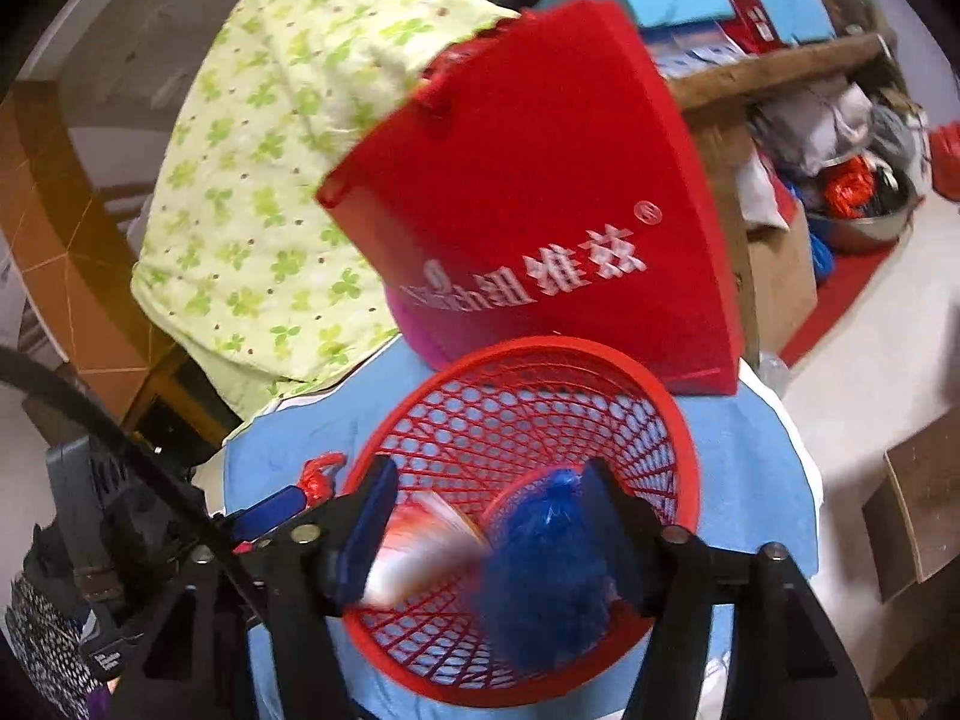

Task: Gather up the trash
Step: 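Drop the medicine box and blue plastic bag into the red mesh basket, then grasp the black plastic bag with the left tool while the right tool grasps the red ribbon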

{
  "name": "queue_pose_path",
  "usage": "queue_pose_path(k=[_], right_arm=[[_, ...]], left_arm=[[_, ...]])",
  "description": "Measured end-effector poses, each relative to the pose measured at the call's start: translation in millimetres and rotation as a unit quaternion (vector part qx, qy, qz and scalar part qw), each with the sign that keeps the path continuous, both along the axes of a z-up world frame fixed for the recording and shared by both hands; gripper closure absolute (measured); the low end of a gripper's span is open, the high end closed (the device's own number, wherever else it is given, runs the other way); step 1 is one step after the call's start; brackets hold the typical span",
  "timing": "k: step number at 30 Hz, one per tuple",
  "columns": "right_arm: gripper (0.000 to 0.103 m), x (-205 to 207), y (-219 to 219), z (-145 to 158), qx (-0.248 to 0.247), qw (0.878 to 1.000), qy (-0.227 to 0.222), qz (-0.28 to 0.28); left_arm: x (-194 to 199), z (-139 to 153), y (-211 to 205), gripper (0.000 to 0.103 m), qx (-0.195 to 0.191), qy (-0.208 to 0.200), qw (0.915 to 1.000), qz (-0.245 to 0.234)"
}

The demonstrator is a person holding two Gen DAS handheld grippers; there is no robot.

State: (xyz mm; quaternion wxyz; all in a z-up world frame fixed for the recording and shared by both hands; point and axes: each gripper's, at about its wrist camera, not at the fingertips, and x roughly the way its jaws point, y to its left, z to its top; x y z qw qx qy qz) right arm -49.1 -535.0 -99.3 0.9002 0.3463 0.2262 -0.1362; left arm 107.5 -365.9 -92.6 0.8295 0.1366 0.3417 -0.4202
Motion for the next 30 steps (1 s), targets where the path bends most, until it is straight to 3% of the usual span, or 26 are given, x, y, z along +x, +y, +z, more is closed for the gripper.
queue_pose_path(k=[5, 11, 15, 18, 25, 30], right_arm=[[0.034, -8.1, 6.7, 1.6, -0.007, 1.000, -0.017, -0.005], [0.034, 1.8, 46.5, 27.1, -0.038, 0.998, -0.038, 0.037], [0.034, 18.9, 89.8, 43.6, -0.058, 0.994, -0.047, 0.084], [0.034, 38.2, 124.9, 49.3, -0.065, 0.989, -0.046, 0.125], [0.034, 91.4, 196.4, 31.8, -0.073, 0.976, -0.010, 0.203], [0.034, 130.8, 229.3, 4.3, -0.066, 0.968, 0.028, 0.239]], left_arm=[[0.7, -2.3, 31.3, 0.036, -0.001, -0.011, 0.9997, 0.024], [6.9, -15.9, 108.0, 0.036, 0.000, 0.000, 0.9962, 0.088], [19.4, -32.1, 177.6, 0.036, 0.012, 0.001, 0.9881, 0.153], [34.4, -48.9, 233.7, 0.036, 0.019, 0.013, 0.9759, 0.217], [69.4, -81.0, 335.8, 0.036, 0.021, 0.039, 0.9359, 0.349], [92.9, -98.7, 352.0, 0.036, 0.006, 0.042, 0.9274, 0.372]])
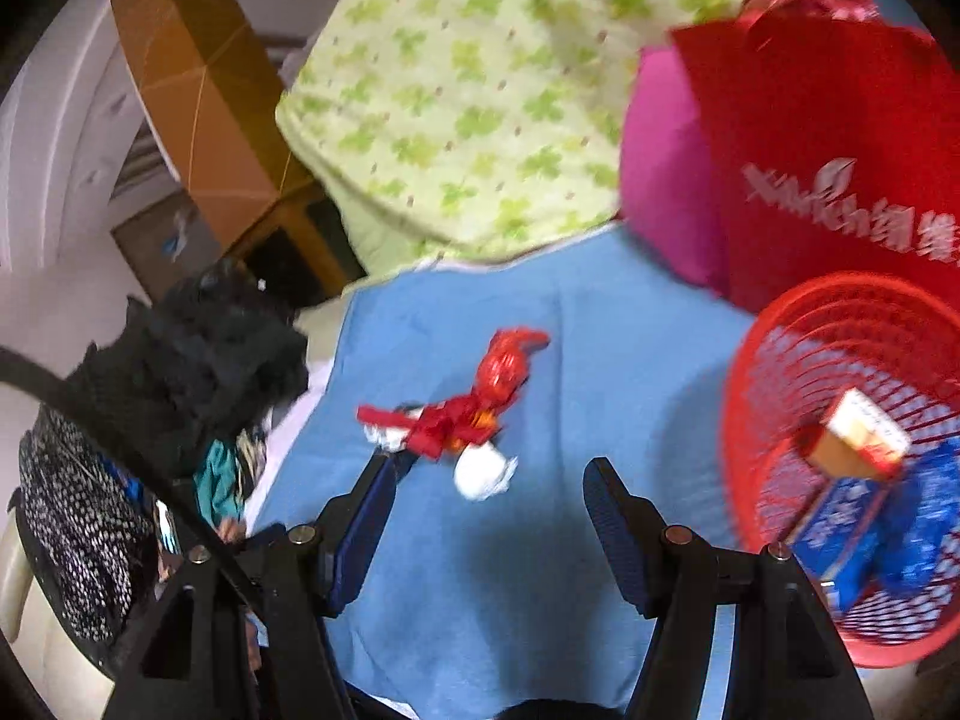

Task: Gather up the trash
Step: 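Grasp the black plastic bag with the left tool while the right tool grasps the red ribbon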

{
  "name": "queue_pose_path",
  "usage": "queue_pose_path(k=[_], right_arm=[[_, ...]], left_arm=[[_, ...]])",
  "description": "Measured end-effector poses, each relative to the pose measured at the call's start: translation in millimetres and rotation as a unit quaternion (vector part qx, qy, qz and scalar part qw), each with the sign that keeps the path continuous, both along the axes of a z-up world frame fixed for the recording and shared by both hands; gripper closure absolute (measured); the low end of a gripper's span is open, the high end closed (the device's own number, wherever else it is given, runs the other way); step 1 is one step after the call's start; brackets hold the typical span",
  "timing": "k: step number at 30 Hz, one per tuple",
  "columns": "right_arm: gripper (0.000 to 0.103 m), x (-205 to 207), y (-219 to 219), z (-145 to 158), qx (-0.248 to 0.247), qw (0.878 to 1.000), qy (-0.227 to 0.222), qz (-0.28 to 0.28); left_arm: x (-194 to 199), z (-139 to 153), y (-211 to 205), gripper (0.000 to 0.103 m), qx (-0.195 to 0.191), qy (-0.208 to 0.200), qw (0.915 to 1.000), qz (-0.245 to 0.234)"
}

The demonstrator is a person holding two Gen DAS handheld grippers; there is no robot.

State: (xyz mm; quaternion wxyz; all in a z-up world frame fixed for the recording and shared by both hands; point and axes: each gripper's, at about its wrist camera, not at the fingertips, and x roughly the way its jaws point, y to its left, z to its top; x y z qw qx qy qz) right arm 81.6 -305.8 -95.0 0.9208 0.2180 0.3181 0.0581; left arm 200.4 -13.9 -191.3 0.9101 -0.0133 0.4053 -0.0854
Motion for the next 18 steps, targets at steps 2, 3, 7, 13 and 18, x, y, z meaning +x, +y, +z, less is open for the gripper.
queue_pose_path(k=[2, 3, 7, 13, 18], right_arm=[[0.034, 13.0, 9.3, -9.6, 0.002, 1.000, 0.014, 0.011], [0.034, 22.6, 15.8, -14.4, 0.003, 1.000, 0.022, 0.020], [0.034, 61.5, 36.1, -26.3, 0.005, 0.998, 0.042, 0.042], [0.034, 129.4, 54.4, -41.7, 0.033, 0.995, 0.071, 0.057], [0.034, 190.0, 61.0, -66.1, 0.089, 0.988, 0.117, 0.055]], left_arm=[[11.7, -8.5, -2.0, 0.036, -0.006, 0.002, 1.0000, -0.001], [18.0, -11.6, -1.7, 0.036, -0.010, 0.002, 0.9999, -0.003], [44.4, -21.1, -7.3, 0.036, -0.027, -0.002, 0.9996, -0.008], [76.4, -32.7, -19.8, 0.036, -0.041, 0.000, 0.9989, -0.023], [98.7, -41.3, -31.2, 0.036, -0.023, 0.010, 0.9989, -0.039]])
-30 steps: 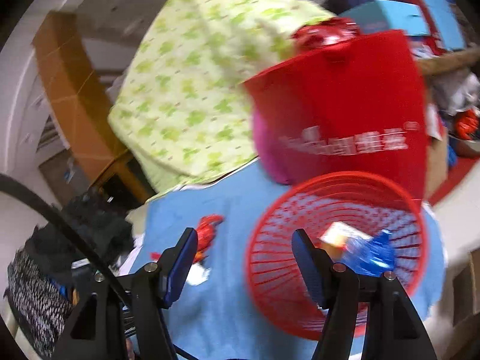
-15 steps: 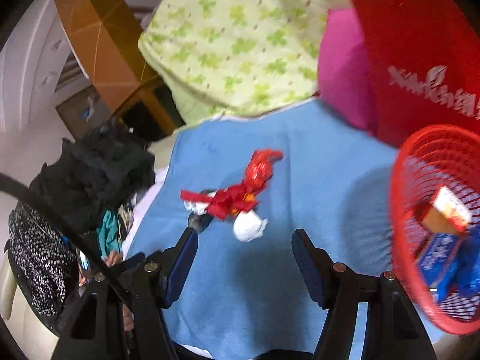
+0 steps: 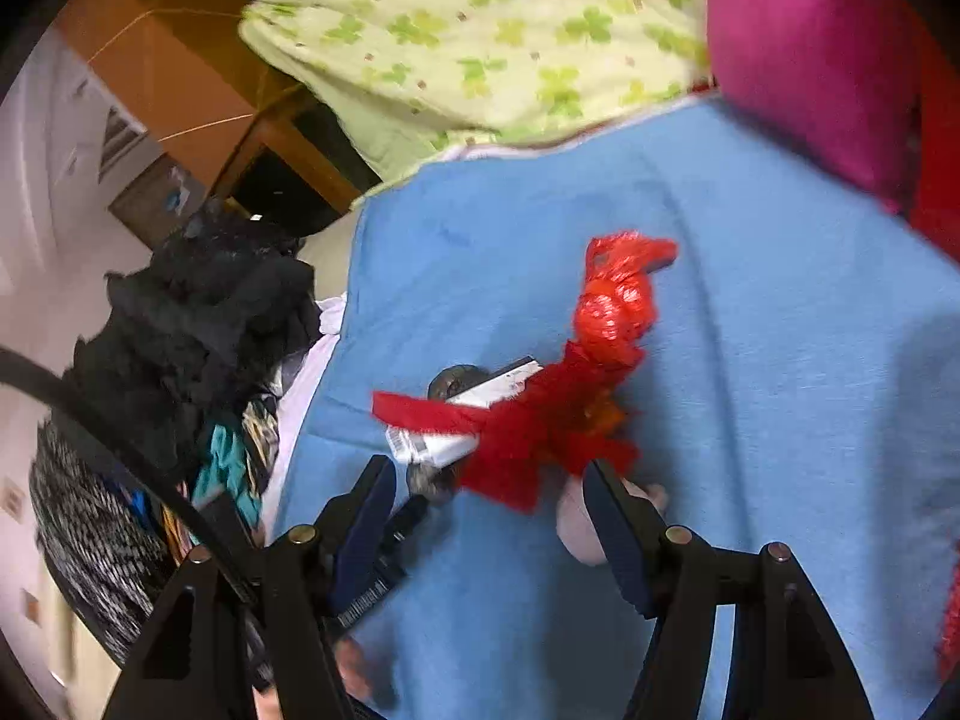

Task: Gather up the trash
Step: 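Grasp the black plastic bag with the left tool while the right tool grasps the red ribbon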

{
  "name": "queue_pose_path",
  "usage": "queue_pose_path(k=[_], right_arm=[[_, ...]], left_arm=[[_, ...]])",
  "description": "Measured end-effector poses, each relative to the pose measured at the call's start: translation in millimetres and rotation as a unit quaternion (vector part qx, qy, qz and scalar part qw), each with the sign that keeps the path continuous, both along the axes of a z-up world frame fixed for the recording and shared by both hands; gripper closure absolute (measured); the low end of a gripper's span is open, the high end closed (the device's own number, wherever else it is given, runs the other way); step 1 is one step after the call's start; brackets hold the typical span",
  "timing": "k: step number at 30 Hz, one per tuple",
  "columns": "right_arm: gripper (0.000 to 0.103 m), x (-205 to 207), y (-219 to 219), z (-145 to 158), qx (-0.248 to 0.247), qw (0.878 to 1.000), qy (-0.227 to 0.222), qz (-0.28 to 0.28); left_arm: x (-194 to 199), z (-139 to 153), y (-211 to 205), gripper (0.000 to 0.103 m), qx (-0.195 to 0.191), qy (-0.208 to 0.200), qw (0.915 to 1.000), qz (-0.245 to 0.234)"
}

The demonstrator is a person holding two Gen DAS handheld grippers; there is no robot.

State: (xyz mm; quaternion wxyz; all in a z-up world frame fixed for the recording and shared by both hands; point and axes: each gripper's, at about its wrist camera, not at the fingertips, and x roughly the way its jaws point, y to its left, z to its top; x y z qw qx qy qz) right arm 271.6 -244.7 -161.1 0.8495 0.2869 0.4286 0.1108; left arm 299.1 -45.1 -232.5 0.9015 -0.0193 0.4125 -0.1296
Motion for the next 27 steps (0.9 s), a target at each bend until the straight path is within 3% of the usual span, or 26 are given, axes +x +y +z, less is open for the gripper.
queue_pose_path(k=[6, 8, 9, 11, 13, 16, 19, 27], right_arm=[[0.037, 47.7, 6.3, -32.1, 0.012, 0.998, 0.054, -0.022], [0.039, 57.7, 10.3, -42.3, -0.005, 0.996, 0.078, -0.032], [0.041, 62.6, 11.4, -49.1, -0.003, 0.995, 0.088, -0.035], [0.051, 68.3, 14.4, -57.2, 0.003, 0.995, 0.094, -0.033], [0.059, 68.7, 17.0, -57.0, -0.009, 0.995, 0.092, -0.032], [0.067, 60.9, 19.1, -53.3, -0.026, 0.996, 0.084, -0.025], [0.072, 43.3, 14.5, -46.8, -0.020, 0.998, 0.064, -0.020], [0.072, -37.0, -3.7, -13.2, -0.004, 1.000, -0.001, 0.000]], left_arm=[[16.7, -6.2, -11.3, 0.036, 0.009, 0.008, 0.9995, -0.029], [20.6, -8.1, -13.7, 0.037, 0.007, 0.011, 0.9992, -0.037], [21.9, -9.4, -14.8, 0.039, 0.007, 0.012, 0.9991, -0.040], [25.6, -13.2, -16.6, 0.053, 0.007, 0.018, 0.9987, -0.048], [27.7, -17.1, -17.2, 0.065, 0.006, 0.026, 0.9983, -0.052], [26.3, -17.8, -14.0, 0.071, 0.002, 0.026, 0.9987, -0.045], [18.1, -12.2, -8.2, 0.073, 0.008, 0.013, 0.9994, -0.031], [-33.6, 14.3, 25.3, 0.073, 0.007, -0.028, 0.9995, 0.010]])
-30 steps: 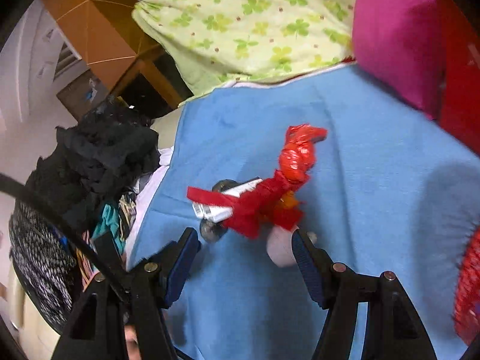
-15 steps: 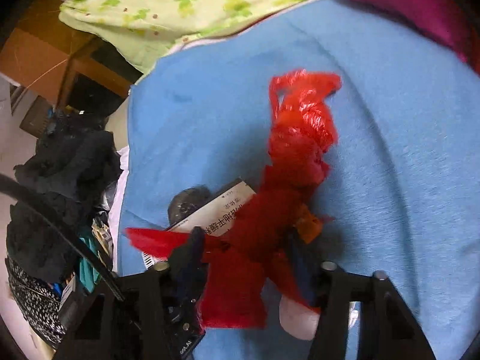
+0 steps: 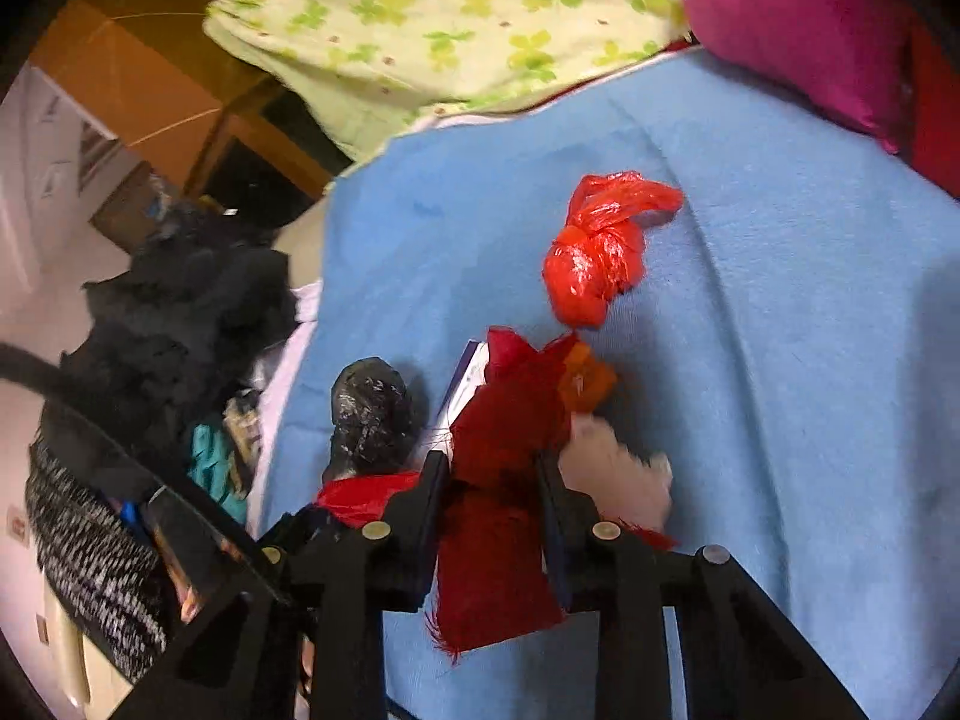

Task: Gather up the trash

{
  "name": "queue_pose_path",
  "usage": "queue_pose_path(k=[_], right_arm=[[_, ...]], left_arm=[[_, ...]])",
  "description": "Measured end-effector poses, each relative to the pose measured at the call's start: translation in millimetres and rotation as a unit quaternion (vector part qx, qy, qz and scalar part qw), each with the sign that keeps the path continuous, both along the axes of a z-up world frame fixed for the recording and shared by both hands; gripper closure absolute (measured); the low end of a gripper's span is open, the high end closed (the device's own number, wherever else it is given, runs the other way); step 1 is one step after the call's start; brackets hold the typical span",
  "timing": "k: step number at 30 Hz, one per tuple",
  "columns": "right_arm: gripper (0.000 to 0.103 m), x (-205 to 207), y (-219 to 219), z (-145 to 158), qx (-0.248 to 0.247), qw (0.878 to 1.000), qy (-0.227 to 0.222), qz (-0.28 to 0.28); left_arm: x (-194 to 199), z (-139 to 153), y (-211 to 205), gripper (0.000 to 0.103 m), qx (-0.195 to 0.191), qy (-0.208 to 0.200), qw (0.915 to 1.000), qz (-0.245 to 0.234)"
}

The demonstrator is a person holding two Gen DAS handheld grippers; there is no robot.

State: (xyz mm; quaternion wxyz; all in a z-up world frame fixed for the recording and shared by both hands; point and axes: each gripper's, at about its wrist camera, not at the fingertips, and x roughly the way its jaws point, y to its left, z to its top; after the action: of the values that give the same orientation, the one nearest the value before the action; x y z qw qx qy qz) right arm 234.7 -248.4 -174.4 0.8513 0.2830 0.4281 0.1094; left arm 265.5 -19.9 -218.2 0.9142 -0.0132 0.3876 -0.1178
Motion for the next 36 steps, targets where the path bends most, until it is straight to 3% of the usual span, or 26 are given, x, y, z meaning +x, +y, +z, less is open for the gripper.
queue_pose_path(k=[8, 15, 26, 36], right_arm=[[0.072, -76.5, -13.1, 37.7, -0.019, 0.998, -0.053, -0.013], [0.072, -138.2, -25.5, 78.0, -0.060, 0.992, -0.107, -0.036], [0.072, -210.4, -36.6, 127.6, -0.097, 0.978, -0.176, -0.061], [0.072, -256.4, -50.7, 151.9, -0.119, 0.963, -0.224, -0.094]], left_arm=[[-69.2, 21.1, 0.9, 0.073, -0.005, -0.025, 0.9996, -0.010], [-106.3, 77.5, -25.1, 0.073, 0.017, -0.072, 0.9969, -0.027], [-169.1, 143.9, -61.8, 0.073, 0.059, -0.156, 0.9847, -0.051], [-205.0, 169.3, -85.5, 0.073, 0.075, -0.193, 0.9757, -0.072]])
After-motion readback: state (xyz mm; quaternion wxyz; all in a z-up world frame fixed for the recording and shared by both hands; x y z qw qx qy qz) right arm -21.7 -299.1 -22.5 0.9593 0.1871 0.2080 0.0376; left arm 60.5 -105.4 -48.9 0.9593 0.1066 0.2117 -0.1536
